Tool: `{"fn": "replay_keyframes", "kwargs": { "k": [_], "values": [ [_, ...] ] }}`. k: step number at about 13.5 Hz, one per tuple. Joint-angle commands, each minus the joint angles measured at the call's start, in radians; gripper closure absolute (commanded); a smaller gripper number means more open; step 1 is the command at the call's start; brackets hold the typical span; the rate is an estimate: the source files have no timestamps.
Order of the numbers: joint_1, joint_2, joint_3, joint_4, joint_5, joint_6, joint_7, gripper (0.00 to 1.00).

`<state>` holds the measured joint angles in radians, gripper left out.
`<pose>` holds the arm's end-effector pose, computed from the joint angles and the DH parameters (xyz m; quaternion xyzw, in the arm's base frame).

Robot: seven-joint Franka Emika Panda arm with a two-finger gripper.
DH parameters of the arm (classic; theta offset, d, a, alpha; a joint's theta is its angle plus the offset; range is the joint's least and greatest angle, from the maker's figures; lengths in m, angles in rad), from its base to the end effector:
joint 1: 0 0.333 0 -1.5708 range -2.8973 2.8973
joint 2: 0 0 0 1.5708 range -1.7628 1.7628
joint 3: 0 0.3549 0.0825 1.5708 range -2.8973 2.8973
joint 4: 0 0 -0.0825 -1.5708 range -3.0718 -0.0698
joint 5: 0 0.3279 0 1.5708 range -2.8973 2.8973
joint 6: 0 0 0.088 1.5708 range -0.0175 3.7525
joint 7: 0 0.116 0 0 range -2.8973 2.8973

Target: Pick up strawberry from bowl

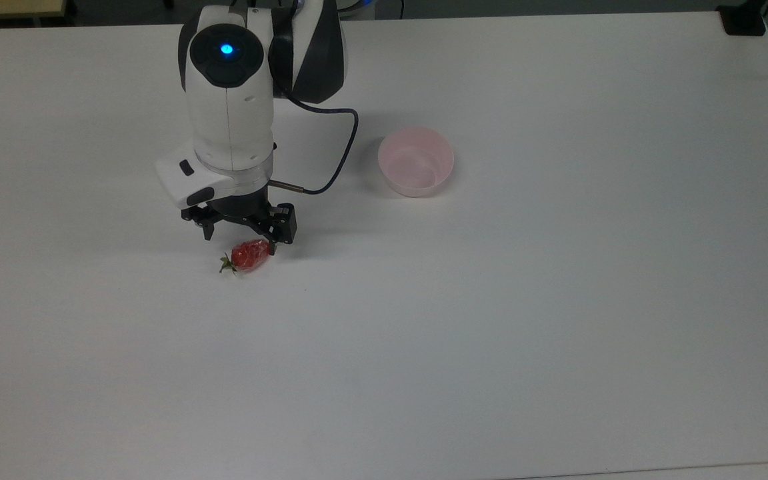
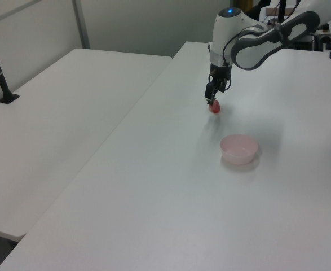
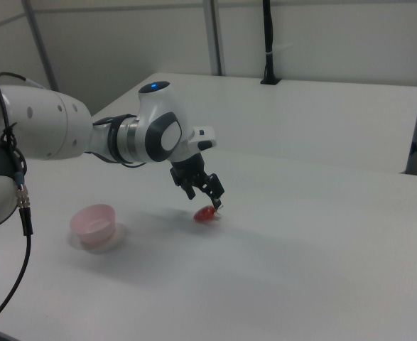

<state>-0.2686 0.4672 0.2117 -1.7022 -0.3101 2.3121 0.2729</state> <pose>0.6514 -0.0660 0.3997 0.9906 -0.0830 0.0862 0.0666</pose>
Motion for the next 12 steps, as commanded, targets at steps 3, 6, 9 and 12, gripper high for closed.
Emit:
{"fn": "replay_keyframes", "kwargs": {
  "k": [3,6,9,12],
  "values": [
    [0.012,-0.163,0.003,-0.001,0.023,-0.165,0.066,0.00],
    [0.023,-0.270,0.005,-0.002,0.072,-0.305,0.084,0.00],
    [0.041,-0.424,-0.006,-0.002,0.138,-0.497,0.086,0.00],
    [0.138,-0.498,-0.096,-0.002,0.199,-0.586,0.086,0.00]
  ]
}}
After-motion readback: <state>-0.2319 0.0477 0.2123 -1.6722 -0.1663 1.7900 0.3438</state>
